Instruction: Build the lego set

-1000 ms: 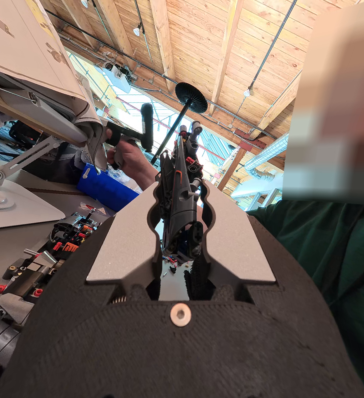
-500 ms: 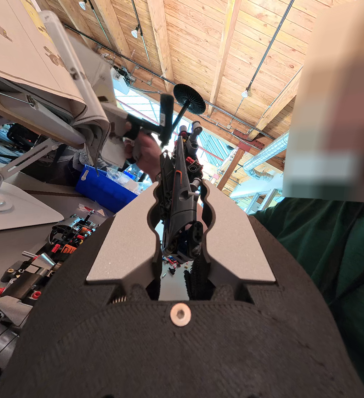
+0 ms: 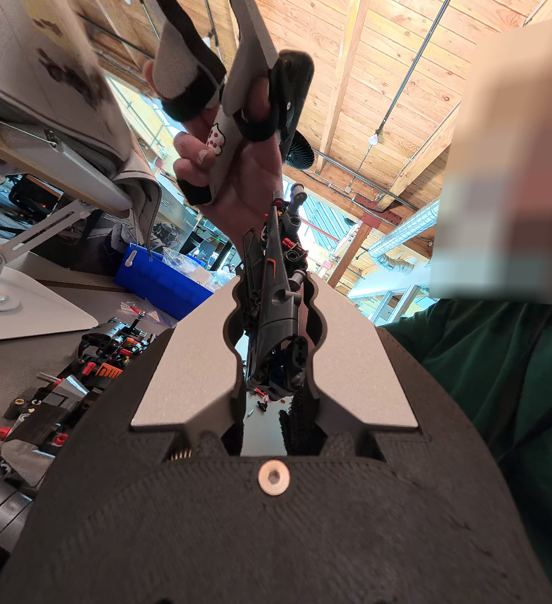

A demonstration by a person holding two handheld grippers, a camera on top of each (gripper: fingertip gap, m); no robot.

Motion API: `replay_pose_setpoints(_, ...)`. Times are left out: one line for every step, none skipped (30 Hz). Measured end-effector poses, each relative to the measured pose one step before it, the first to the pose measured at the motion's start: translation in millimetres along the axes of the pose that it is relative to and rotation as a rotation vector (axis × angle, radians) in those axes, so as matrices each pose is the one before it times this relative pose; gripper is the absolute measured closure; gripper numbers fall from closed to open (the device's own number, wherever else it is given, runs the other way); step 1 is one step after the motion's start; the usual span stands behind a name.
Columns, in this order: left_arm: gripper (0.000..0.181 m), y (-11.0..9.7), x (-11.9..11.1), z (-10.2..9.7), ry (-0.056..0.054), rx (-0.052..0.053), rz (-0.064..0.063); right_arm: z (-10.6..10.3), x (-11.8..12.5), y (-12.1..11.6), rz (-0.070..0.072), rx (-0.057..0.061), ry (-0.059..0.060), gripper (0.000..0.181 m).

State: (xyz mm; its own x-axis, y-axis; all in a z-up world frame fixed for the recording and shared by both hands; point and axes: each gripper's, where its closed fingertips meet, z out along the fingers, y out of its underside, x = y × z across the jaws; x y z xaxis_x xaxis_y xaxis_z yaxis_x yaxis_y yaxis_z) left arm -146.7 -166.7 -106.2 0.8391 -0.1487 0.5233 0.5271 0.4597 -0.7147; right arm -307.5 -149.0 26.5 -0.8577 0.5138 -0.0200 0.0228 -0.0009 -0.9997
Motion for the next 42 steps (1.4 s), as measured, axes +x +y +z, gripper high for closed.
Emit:
replay_pose_setpoints(0.149, 0.30, -0.30, 0.04, -0.0004, -0.0017, -0.0002, 7.66, -3.20, 3.81, -0.0162, -0.0144, 0.0084, 0.089)
replay_pose_setpoints(0.149, 0.11, -0.11, 0.15, 0.0002, -0.0014, -0.0001, 6.94, -2.52, 5.40, -0.0214, -0.0254, 0.0074, 0.085)
replay_pose_setpoints(0.149, 0.27, -0.04, 0.18, 0.0007, -0.0014, 0.0001, 6.03, -1.35, 6.59, -0.0183, -0.0347, 0.0086, 0.085)
replay_pose_setpoints(0.149, 0.33, -0.06, 0.25, 0.0010, -0.0018, -0.0004, 4.96, -1.59, 6.05, -0.0086, -0.0290, -0.0003, 0.084)
replay_pose_setpoints(0.149, 0.48, -0.13, 0.06, 0.0003, -0.0018, -0.0008, 3.86, -4.08, 4.89, 0.0041, -0.0211, -0.0218, 0.087)
replay_pose_setpoints(0.149, 0.36, -0.34, 0.10, -0.0006, -0.0013, -0.0008, 2.39, -4.78, 4.08, 0.0174, -0.0171, -0.0310, 0.087)
replay_pose_setpoints(0.149, 0.29, -0.15, 0.05, -0.0002, -0.0013, -0.0006, 0.52, -2.98, 2.31, 0.0207, -0.0078, -0.0194, 0.086)
replay_pose_setpoints(0.149, 0.21, -0.17, 0.08, 0.0003, -0.0011, -0.0006, -0.97, -3.16, 0.54, 0.0091, 0.0017, -0.0129, 0.083)
replay_pose_setpoints(0.149, 0.08, -0.16, -0.06, -0.0003, -0.0004, -0.0002, -2.30, -2.25, -0.33, -0.0053, 0.0042, 0.0014, 0.080)
replay_pose_setpoints(0.149, -0.05, -0.15, -0.11, -0.0003, 0.0002, -0.0001, -3.50, -0.05, -1.47, -0.0206, 0.0094, 0.0227, 0.078)
replay_pose_setpoints(0.149, 0.00, -0.25, -0.16, -0.0001, -0.0001, -0.0004, -4.36, 0.84, -1.96, -0.0343, 0.0107, 0.0316, 0.075)
replay_pose_setpoints(0.149, 0.00, -0.25, -0.16, -0.0002, -0.0001, -0.0006, -4.76, 2.62, -0.81, -0.0379, 0.0030, 0.0402, 0.074)
replay_pose_setpoints(0.149, -0.08, -0.16, -0.12, 0.0001, 0.0005, -0.0011, -5.14, 5.45, 0.20, -0.0349, -0.0034, 0.0528, 0.072)
replay_pose_setpoints(0.149, -0.03, -0.19, -0.16, 0.0005, 0.0012, -0.0014, -5.21, 6.26, 1.07, -0.0306, -0.0063, 0.0530, 0.070)
replay_pose_setpoints(0.148, -0.03, -0.34, -0.06, -0.0002, 0.0006, -0.0013, -4.93, 6.71, 2.74, -0.0234, -0.0129, 0.0508, 0.067)
replay_pose_setpoints(0.148, 0.13, -0.48, -0.11, -0.0017, -0.0007, -0.0004, -4.63, 7.09, 3.66, -0.0122, -0.0130, 0.0483, 0.061)
replay_pose_setpoints(0.149, 0.30, -0.52, -0.07, -0.0022, -0.0012, 0.0001, -4.50, 6.74, 3.86, -0.0039, -0.0073, 0.0410, 0.058)
replay_pose_setpoints(0.149, 0.02, -0.24, -0.04, -0.0008, 0.0000, -0.0001, -4.26, 6.21, 4.50, -0.0019, -0.0044, 0.0320, 0.054)
replay_pose_setpoints(0.148, -0.11, -0.02, -0.09, 0.0008, 0.0011, -0.0005, -3.39, 7.79, 6.26, -0.0027, -0.0078, 0.0375, 0.049)
replay_pose_setpoints(0.148, -0.21, 0.20, -0.01, 0.0012, 0.0012, -0.0003, -2.13, 8.11, 9.00, -0.0071, -0.0186, 0.0365, 0.047)
replay_pose_setpoints(0.148, -0.14, 0.18, -0.02, 0.0004, 0.0006, 0.0005, -0.49, 6.40, 11.51, -0.0044, -0.0276, 0.0245, 0.044)
replay_pose_setpoints(0.148, -0.15, 0.31, 0.02, 0.0003, 0.0000, 0.0011, 0.94, 4.64, 12.81, 0.0090, -0.0307, 0.0120, 0.041)
replay_pose_setpoints(0.148, -0.13, 0.32, 0.01, 0.0006, -0.0002, 0.0015, 2.03, 3.58, 12.87, 0.0199, -0.0304, 0.0049, 0.037)
replay_pose_setpoints(0.148, -0.13, 0.31, 0.01, 0.0005, -0.0002, 0.0014, 2.23, 3.87, 11.61, 0.0225, -0.0241, 0.0067, 0.035)
replay_pose_setpoints(0.148, 0.01, 0.21, 0.04, 0.0001, -0.0004, 0.0011, 2.38, 4.46, 9.73, 0.0191, -0.0133, 0.0104, 0.033)
replay_pose_setpoints(0.148, 0.03, 0.01, -0.11, -0.0001, -0.0001, 0.0010, 2.81, 2.26, 7.55, 0.0086, -0.0047, -0.0009, 0.030)
replay_pose_setpoints(0.149, -0.06, -0.15, -0.10, -0.0002, 0.0003, 0.0000, 1.30, -0.05, 4.37, -0.0027, -0.0020, -0.0072, 0.030)
replay_pose_setpoints(0.149, 0.02, -0.33, -0.07, -0.0005, 0.0007, -0.0010, -1.41, 0.65, 1.18, -0.0046, -0.0072, 0.0042, 0.033)
replay_pose_setpoints(0.149, -0.05, -0.39, -0.28, -0.0005, 0.0006, -0.0016, -4.10, 0.28, -3.03, -0.0086, 0.0067, 0.0061, 0.033)
replay_pose_setpoints(0.149, -0.10, -0.27, -0.21, -0.0009, 0.0007, -0.0003, -6.98, -0.75, -6.07, -0.0142, 0.0232, -0.0001, 0.037)
replay_pose_setpoints(0.149, -0.54, -0.01, -0.36, -0.0012, 0.0013, 0.0018, -9.65, 0.17, -6.72, -0.0112, 0.0273, 0.0021, 0.043)
replay_pose_setpoints(0.149, -1.00, 0.14, -0.66, -0.0016, 0.0028, 0.0019, -10.95, 0.59, -5.26, -0.0043, 0.0222, -0.0013, 0.048)
replay_pose_setpoints(0.149, -1.45, 0.74, -0.83, 0.0000, 0.0053, 0.0016, -11.75, -0.33, -2.62, 0.0001, 0.0113, -0.0150, 0.055)
replay_pose_setpoints(0.149, -2.16, 1.98, -0.78, 0.0038, 0.0074, 0.0034, -12.46, -1.81, 0.39, 0.0032, 0.0026, -0.0272, 0.069)
replay_pose_setpoints(0.149, -2.32, 2.64, -0.58, 0.0056, 0.0068, 0.0070, -11.76, -2.87, 3.99, 0.0145, -0.0078, -0.0362, 0.081)
replay_pose_setpoints(0.149, -1.85, 2.55, -0.20, 0.0045, 0.0038, 0.0084, -10.08, -6.37, 8.58, 0.0300, -0.0276, -0.0608, 0.089)
replay_pose_setpoints(0.149, -1.52, 2.42, -0.05, 0.0042, 0.0025, 0.0068, -7.36, -6.13, 12.96, 0.0452, -0.0437, -0.0576, 0.086)
replay_pose_setpoints(0.149, -1.27, 2.22, 0.28, 0.0060, 0.0029, 0.0044, -4.83, -2.69, 16.14, 0.0443, -0.0537, -0.0311, 0.085)
replay_pose_setpoints(0.149, -0.85, 2.07, 0.43, 0.0069, 0.0031, 0.0016, -2.59, 0.41, 16.92, 0.0286, -0.0518, -0.0031, 0.084)
replay_pose_setpoints(0.149, -0.46, 1.65, 0.50, 0.0063, 0.0019, -0.0001, -0.50, 2.40, 16.01, 0.0106, -0.0440, 0.0181, 0.081)
replay_pose_setpoints(0.149, 0.07, 1.22, 0.41, 0.0044, 0.0002, -0.0005, 1.13, 3.41, 14.98, -0.0010, -0.0402, 0.0309, 0.077)
replay_pose_setpoints(0.149, 0.08, 1.03, 0.52, 0.0035, -0.0003, -0.0003, 2.25, 3.63, 14.65, -0.0046, -0.0441, 0.0332, 0.075)
